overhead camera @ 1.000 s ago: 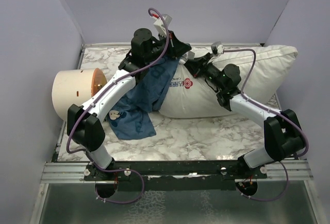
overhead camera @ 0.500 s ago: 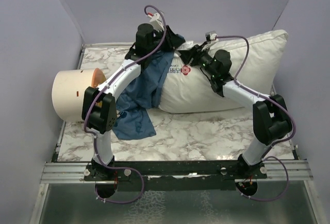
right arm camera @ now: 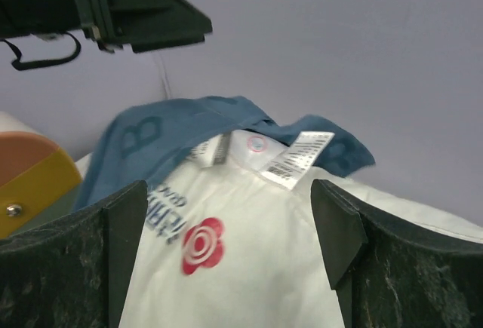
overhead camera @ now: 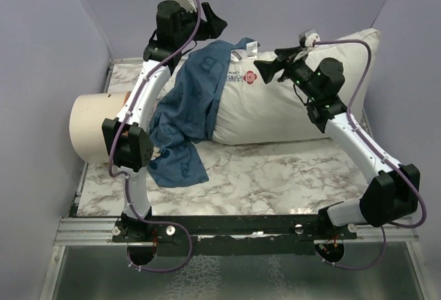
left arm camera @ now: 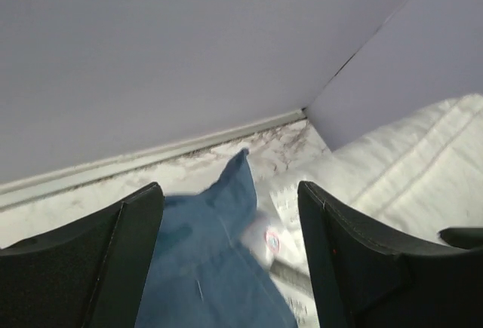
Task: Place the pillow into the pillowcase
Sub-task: Stuff the pillow into the pillowcase.
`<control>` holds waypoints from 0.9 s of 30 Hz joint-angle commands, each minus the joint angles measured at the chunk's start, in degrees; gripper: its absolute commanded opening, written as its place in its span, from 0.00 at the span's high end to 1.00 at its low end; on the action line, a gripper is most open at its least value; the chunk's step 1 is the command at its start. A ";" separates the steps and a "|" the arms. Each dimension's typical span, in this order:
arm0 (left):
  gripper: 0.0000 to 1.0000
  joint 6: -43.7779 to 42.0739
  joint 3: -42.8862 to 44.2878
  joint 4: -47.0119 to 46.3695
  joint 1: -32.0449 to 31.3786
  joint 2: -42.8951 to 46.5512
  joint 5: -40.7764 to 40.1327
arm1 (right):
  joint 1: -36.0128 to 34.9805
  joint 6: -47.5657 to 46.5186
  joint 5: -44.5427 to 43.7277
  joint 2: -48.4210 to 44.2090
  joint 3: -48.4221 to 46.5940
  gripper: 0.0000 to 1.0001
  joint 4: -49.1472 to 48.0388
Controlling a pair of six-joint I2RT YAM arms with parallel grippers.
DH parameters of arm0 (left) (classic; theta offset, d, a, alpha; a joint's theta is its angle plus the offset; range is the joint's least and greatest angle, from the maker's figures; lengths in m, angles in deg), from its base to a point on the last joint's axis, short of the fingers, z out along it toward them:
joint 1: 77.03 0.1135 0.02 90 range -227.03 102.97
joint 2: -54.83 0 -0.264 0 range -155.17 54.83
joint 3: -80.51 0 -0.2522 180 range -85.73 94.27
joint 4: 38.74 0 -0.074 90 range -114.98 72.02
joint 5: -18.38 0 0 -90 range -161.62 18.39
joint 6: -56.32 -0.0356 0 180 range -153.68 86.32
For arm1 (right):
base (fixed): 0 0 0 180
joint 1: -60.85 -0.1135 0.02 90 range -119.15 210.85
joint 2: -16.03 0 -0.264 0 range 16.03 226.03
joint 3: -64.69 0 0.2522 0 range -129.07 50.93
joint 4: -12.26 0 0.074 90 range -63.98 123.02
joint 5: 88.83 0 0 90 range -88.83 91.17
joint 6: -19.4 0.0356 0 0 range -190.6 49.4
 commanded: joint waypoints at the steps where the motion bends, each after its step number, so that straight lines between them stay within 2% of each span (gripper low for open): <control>1: 0.27 -7.47 -10.65 1.28 0.25 12.00 2.14 | 0.04 -3.29 9.04 -4.18 -0.21 0.12 4.05; 4: 0.29 -7.57 -26.98 -4.14 0.27 22.47 5.67 | 0.04 -2.16 18.54 -6.17 1.95 0.12 4.99; 8: 0.30 -5.37 -54.43 -18.26 0.29 38.27 8.56 | -0.43 3.15 25.83 -11.03 10.58 0.12 2.24; 12: 0.30 -0.84 -78.75 -27.53 -0.47 51.21 6.10 | -1.21 4.68 26.25 -16.26 21.58 0.12 1.85; 16: 0.27 6.04 -96.56 -41.25 -3.27 58.31 -0.52 | -1.36 6.95 22.84 -18.25 31.26 0.12 0.43; 18: 0.25 7.66 -101.91 -46.33 -6.12 59.25 -7.45 | -1.30 9.76 20.59 -18.07 35.14 0.12 -2.78; 21: 0.22 8.01 -104.17 -49.56 -10.24 56.93 -13.97 | -1.30 13.46 16.20 -16.23 38.95 0.13 -7.11; 27: 0.21 12.92 -103.27 -57.99 -10.76 44.19 -16.92 | -1.33 20.46 10.43 -8.28 41.29 0.11 -17.22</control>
